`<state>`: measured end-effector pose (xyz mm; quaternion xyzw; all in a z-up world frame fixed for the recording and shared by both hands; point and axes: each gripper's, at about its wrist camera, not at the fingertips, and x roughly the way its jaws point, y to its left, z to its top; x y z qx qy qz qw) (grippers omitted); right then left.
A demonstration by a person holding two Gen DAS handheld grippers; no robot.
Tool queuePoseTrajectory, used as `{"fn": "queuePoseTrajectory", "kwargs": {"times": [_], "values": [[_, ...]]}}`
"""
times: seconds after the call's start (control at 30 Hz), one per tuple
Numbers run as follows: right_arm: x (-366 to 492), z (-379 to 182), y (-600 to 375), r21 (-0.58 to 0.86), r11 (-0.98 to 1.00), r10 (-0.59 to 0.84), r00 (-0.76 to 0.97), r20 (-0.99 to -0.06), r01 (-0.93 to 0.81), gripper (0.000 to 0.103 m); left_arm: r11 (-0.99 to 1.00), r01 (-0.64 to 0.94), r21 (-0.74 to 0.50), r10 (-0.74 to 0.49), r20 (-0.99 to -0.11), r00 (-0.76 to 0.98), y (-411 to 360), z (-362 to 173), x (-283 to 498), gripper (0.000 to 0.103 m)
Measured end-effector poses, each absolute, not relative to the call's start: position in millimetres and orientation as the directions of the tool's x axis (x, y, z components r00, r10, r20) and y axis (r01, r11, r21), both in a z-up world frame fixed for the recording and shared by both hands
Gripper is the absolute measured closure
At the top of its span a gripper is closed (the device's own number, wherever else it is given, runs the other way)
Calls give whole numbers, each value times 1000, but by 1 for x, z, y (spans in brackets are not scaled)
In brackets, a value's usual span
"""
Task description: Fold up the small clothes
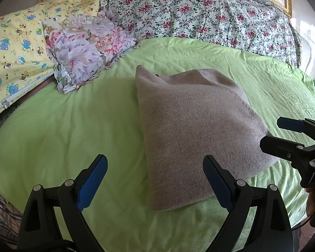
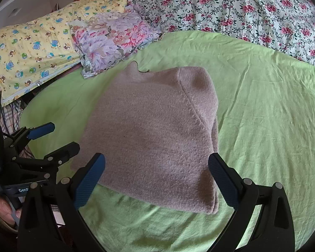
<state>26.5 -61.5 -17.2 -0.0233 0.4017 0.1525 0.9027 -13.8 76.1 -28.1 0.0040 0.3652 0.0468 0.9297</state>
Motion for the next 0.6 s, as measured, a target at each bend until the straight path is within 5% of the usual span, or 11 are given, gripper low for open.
{"fn": "queuePoseTrajectory", "kwargs": {"times": [0.6], "values": [[26, -15, -63, 77, 952, 257, 634, -730, -297, 5, 996, -83, 43, 90, -677, 731, 77, -24, -13, 10]]}}
